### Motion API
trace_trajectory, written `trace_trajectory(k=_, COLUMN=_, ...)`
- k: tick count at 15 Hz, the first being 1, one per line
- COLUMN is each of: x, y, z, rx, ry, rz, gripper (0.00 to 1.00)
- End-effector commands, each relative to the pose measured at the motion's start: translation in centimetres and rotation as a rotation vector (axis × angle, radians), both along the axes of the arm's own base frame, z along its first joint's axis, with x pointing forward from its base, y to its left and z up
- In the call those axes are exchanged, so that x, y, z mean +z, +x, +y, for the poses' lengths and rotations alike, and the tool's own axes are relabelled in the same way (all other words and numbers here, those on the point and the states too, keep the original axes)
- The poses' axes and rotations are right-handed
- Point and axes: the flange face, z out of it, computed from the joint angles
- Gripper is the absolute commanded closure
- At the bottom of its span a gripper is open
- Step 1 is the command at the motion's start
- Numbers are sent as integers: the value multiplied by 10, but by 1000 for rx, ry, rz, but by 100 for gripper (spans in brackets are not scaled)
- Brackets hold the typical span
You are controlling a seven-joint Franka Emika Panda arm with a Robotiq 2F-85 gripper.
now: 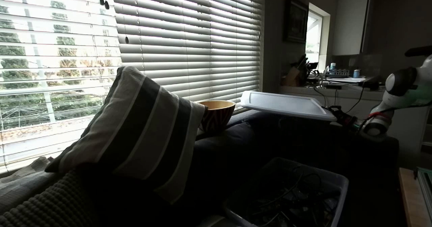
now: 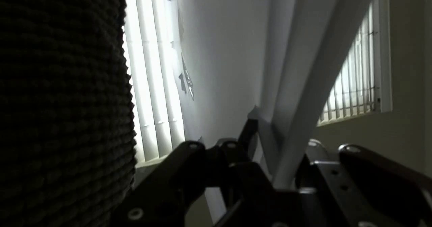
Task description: Remove the lid from the bowl
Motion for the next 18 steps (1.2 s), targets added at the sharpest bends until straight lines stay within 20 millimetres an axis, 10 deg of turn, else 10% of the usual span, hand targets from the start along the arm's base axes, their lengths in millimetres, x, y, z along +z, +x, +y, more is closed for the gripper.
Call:
trace_trajectory(k=1, x=-4, y=-9, z=-11, rx=-165, ry=94, rz=-8, gripper=95)
trace_trajectory(k=15, x=-16, y=14, z=-11, rx=-526, ry=185, rz=107, gripper=95)
trace_trajectory(k=16, x=-11, y=19, z=-8, rx=-511, ry=125, rz=114, gripper=90)
trace_trajectory(k=17, x=-7, y=22, z=-7, rx=-517, ry=92, rz=133, gripper=56)
trace_trajectory(k=18, x=-3, y=26, z=-5, rx=-514, ry=50, rz=153, gripper=54)
